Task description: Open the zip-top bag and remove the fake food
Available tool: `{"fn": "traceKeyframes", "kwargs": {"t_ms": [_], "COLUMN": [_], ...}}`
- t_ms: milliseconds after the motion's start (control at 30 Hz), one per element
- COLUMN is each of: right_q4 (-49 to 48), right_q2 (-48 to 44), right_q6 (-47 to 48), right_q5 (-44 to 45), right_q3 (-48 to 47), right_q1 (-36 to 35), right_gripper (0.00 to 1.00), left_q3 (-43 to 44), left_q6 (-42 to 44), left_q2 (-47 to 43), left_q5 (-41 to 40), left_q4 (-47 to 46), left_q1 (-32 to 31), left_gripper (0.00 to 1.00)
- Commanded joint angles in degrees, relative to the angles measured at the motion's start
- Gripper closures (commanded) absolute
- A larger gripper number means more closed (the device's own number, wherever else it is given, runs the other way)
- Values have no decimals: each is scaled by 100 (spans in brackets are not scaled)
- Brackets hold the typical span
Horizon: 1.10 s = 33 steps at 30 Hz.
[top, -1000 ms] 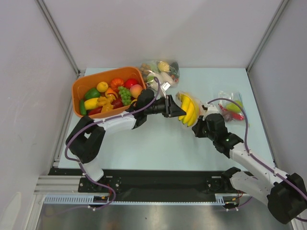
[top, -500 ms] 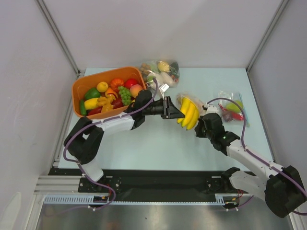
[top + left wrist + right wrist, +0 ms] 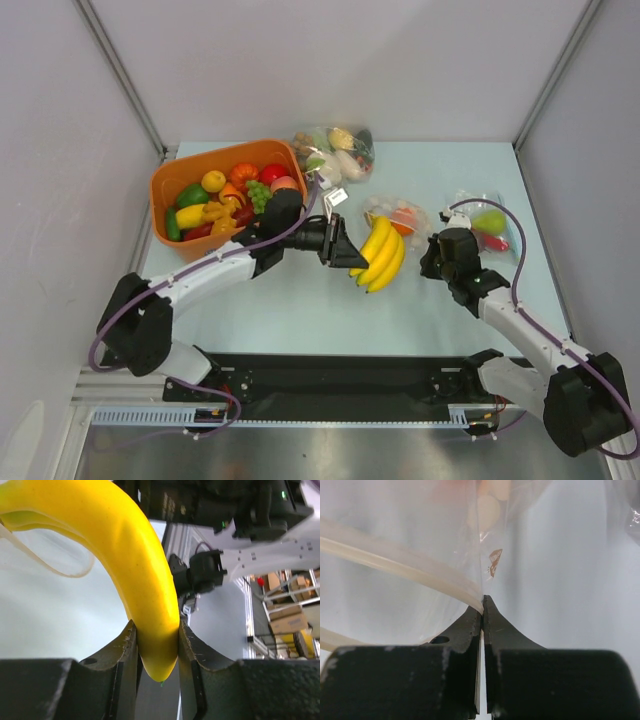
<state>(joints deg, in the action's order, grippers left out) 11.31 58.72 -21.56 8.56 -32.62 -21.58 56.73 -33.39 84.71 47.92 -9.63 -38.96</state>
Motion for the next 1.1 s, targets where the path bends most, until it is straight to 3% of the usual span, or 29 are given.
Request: {"fn": "traceKeyframes", "kwargs": {"t_ms": [0, 233, 433, 500, 600, 800, 867, 1067], "right_q4": [-76, -103, -94, -85, -76, -15, -41, -50], "right_q2": [-36, 17, -1, -9, -36, -71, -62, -53], "right_q6": [152, 223, 249, 249, 249, 310, 302, 319], "right_q5": [-152, -337, -416, -469, -495, -539, -565, -680], "right_q3": [-306, -324, -280, -271, -280, -262, -245, -262], "right_q1": [189, 453, 559, 594, 603, 682, 734, 778], "right_gripper": [100, 100, 100, 100, 100, 100, 100, 100], "left_q3": [-13, -382, -312, 29, 224, -241, -180, 724], "left_q6": [842, 1246, 2081, 2599, 2855, 1740, 1599, 2054], "left_q2": [-358, -814, -1780, -1852, -1923, -2564, -2591, -2213], "left_q5": [629, 1552, 1774, 1310, 737, 518, 254, -1459], "left_q4": [837, 1190, 1726, 2539, 2931, 1370, 1323, 2710], "left_q1": [38, 20, 38, 107, 318, 1678, 1917, 2700], "left_gripper": [100, 100, 100, 100, 100, 100, 100, 100]}}
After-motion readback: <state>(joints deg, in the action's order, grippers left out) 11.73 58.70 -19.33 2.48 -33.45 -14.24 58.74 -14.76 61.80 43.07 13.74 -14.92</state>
